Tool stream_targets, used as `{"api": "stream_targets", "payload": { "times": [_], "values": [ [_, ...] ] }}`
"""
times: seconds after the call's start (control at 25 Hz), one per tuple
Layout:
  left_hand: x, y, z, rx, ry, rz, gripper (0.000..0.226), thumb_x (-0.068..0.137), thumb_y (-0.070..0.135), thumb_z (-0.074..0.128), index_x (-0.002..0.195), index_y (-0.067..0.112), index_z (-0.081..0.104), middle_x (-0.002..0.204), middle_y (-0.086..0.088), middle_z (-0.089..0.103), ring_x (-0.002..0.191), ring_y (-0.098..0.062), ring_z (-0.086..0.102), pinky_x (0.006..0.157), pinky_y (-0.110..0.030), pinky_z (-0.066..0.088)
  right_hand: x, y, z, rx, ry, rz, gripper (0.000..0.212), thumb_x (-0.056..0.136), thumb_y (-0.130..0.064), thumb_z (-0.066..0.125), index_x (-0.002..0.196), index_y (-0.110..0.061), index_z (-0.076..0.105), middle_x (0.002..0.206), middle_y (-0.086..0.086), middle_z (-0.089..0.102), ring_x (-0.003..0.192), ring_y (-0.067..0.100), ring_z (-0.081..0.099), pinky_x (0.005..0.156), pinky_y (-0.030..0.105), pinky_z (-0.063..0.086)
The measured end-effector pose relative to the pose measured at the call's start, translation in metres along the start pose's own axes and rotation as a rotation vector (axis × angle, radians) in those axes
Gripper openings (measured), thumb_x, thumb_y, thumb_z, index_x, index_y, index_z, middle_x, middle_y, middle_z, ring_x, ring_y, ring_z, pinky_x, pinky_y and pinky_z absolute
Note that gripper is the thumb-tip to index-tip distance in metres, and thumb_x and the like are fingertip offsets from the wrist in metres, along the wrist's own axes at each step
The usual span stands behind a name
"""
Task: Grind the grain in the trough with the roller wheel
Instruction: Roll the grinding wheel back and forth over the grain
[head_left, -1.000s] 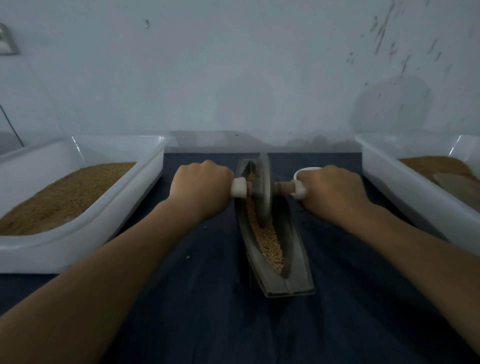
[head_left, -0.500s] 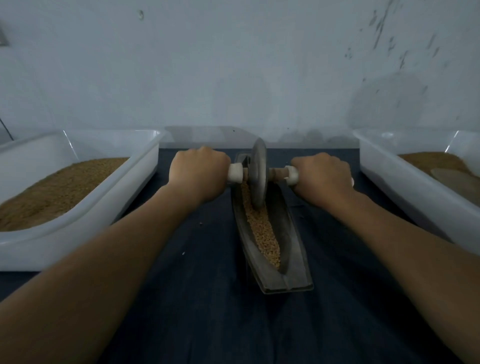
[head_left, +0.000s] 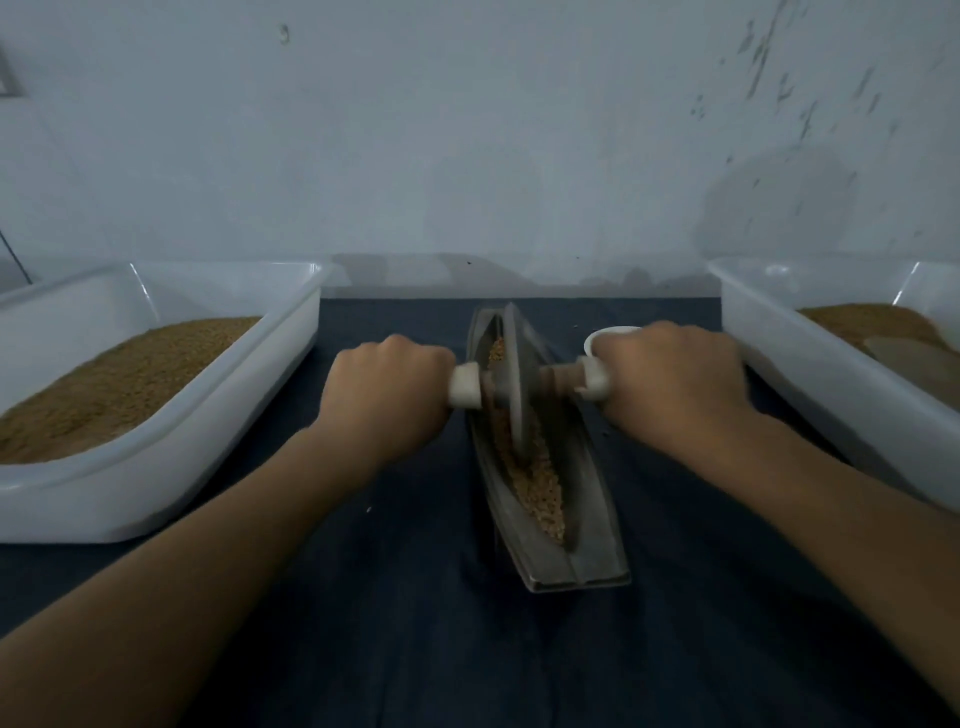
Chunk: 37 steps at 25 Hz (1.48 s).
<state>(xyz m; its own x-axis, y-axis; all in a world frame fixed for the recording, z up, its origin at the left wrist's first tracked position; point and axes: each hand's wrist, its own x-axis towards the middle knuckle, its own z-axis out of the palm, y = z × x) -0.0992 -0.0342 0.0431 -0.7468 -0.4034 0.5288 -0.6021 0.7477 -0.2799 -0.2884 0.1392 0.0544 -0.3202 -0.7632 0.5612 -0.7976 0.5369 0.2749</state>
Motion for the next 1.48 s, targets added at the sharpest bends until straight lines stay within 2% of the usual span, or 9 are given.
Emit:
{"api": "stream_targets", "payload": {
  "times": [0.16,0.28,0.48,0.72,0.88,1.08,1.2,1.36,1.48],
  "values": [
    [0.054,-0.005,0.004,-0.032,-0.178,-0.054,0.016,0.089,0.037,0.061,0.1,0.026,0.065,0.088,-0.002,0.061,0.074,-0.025,0.056,0.062,-0.036,0.038,0.054,-0.009,0.013,0.117,-0.2,0.057,0.021,0.088,-0.037,0.067,0.085,-0.028,0.049,0.092,0.002,0.065,0.084,0.027,0.06,0.064,0.034,0.038],
    [0.024,-0.003,-0.003,-0.059,-0.166,-0.036,0.006,0.087,0.035,0.061,0.09,0.029,0.061,0.074,0.006,0.047,0.059,-0.016,0.041,0.058,-0.034,0.034,0.024,-0.004,0.007,0.055,-0.139,0.022,0.028,0.084,-0.032,0.068,0.076,-0.029,0.041,0.076,-0.005,0.053,0.063,0.019,0.046,0.052,0.028,0.027],
    [-0.03,0.005,-0.033,-0.013,0.087,0.062,0.073,0.053,0.041,0.082,0.062,0.035,0.009,0.054,0.015,0.011,0.044,-0.002,0.003,0.047,-0.016,0.005,-0.03,0.002,-0.02,0.03,0.13,-0.141,0.036,0.052,-0.028,0.078,0.058,-0.028,0.042,0.056,-0.014,0.016,0.045,0.011,0.016,0.049,0.016,0.007],
    [0.033,0.002,0.003,-0.053,-0.105,-0.076,0.004,0.088,0.03,0.061,0.088,0.026,0.061,0.071,0.003,0.041,0.06,-0.02,0.04,0.058,-0.035,0.034,0.036,-0.016,0.013,0.099,-0.131,0.034,0.019,0.086,-0.032,0.067,0.083,-0.029,0.049,0.081,-0.003,0.056,0.076,0.025,0.058,0.058,0.031,0.035],
    [0.037,-0.003,-0.003,-0.104,-0.218,-0.06,0.01,0.088,0.032,0.061,0.096,0.025,0.063,0.077,0.003,0.045,0.067,-0.022,0.047,0.061,-0.035,0.037,0.044,-0.011,0.006,0.1,-0.178,-0.006,0.018,0.086,-0.035,0.067,0.08,-0.03,0.051,0.08,-0.004,0.057,0.072,0.022,0.055,0.058,0.031,0.036],
    [-0.03,0.002,-0.027,-0.011,0.074,0.109,0.047,0.058,0.033,0.083,0.066,0.03,0.036,0.054,0.01,0.015,0.042,-0.009,0.006,0.045,-0.019,0.007,-0.031,0.007,-0.007,0.087,0.108,-0.108,0.025,0.067,-0.038,0.062,0.06,-0.029,0.039,0.054,-0.012,0.026,0.046,0.011,0.018,0.05,0.017,0.008],
    [-0.014,0.007,-0.02,0.056,0.031,0.072,0.042,0.064,0.028,0.08,0.066,0.028,0.038,0.055,0.007,0.015,0.043,-0.012,0.006,0.045,-0.021,0.006,-0.018,0.004,0.005,0.06,0.034,-0.082,0.024,0.072,-0.038,0.061,0.062,-0.027,0.042,0.056,-0.01,0.036,0.049,0.014,0.025,0.049,0.02,0.01],
    [0.044,0.004,-0.002,0.007,-0.074,-0.052,0.005,0.088,0.024,0.061,0.087,0.021,0.057,0.068,0.002,0.04,0.059,-0.021,0.04,0.055,-0.034,0.034,0.044,-0.013,0.027,0.143,-0.144,0.082,0.014,0.087,-0.033,0.064,0.082,-0.028,0.052,0.087,0.001,0.064,0.078,0.027,0.059,0.059,0.031,0.034],
    [0.035,0.003,-0.008,-0.035,-0.111,-0.055,0.005,0.088,0.026,0.061,0.092,0.023,0.06,0.068,0.003,0.038,0.058,-0.02,0.038,0.056,-0.034,0.033,0.039,-0.011,0.016,0.133,-0.145,0.052,0.02,0.086,-0.032,0.066,0.078,-0.03,0.047,0.083,-0.002,0.059,0.071,0.022,0.054,0.056,0.029,0.032]
  ]
}}
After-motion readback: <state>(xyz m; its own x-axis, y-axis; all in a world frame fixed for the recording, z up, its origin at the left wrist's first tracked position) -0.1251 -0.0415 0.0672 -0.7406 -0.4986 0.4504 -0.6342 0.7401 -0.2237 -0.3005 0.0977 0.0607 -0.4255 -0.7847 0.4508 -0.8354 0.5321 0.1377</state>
